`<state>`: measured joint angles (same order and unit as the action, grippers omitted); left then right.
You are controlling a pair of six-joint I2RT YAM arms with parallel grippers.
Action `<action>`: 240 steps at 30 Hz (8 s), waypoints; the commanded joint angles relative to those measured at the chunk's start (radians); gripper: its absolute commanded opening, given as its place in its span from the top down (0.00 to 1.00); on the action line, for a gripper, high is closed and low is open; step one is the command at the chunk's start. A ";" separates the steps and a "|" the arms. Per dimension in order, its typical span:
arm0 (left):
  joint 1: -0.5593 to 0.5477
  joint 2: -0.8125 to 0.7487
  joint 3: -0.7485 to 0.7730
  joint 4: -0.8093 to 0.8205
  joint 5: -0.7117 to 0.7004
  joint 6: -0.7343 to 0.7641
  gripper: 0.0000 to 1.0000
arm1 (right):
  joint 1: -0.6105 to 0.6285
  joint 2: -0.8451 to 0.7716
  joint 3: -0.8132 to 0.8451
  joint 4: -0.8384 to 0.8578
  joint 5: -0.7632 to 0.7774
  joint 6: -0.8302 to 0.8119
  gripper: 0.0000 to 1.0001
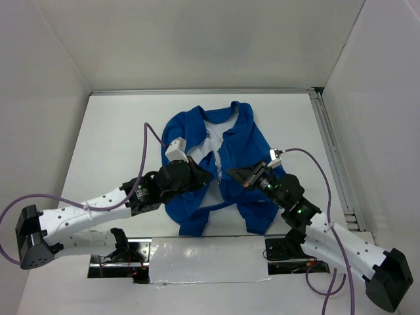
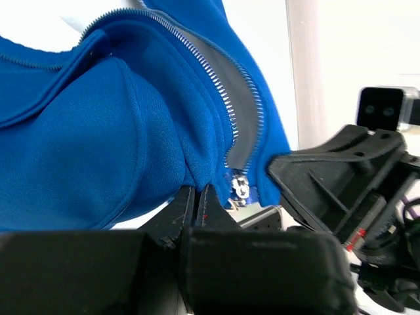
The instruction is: Zip up the jacket
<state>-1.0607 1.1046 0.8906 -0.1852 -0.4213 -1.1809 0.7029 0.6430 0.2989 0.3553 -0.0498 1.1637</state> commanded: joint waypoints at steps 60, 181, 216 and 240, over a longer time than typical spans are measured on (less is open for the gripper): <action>0.111 0.159 0.188 -0.255 0.329 0.196 1.00 | 0.024 0.199 0.342 -0.512 0.073 -0.398 0.53; -0.024 -0.138 -0.070 0.131 0.246 1.241 0.02 | 0.103 0.604 0.977 -1.151 -0.153 -0.748 1.00; -0.073 -0.025 -0.111 0.371 0.081 1.333 0.99 | 0.035 0.580 0.956 -1.115 -0.332 -0.776 1.00; -0.182 -0.091 -0.133 0.190 0.067 1.189 1.00 | -0.003 0.888 1.195 -1.158 0.315 -0.759 1.00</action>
<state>-1.1824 1.0496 0.7460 0.0132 -0.4644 0.0628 0.7639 1.4746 1.4456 -0.8959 -0.2054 0.4438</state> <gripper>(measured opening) 0.058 0.010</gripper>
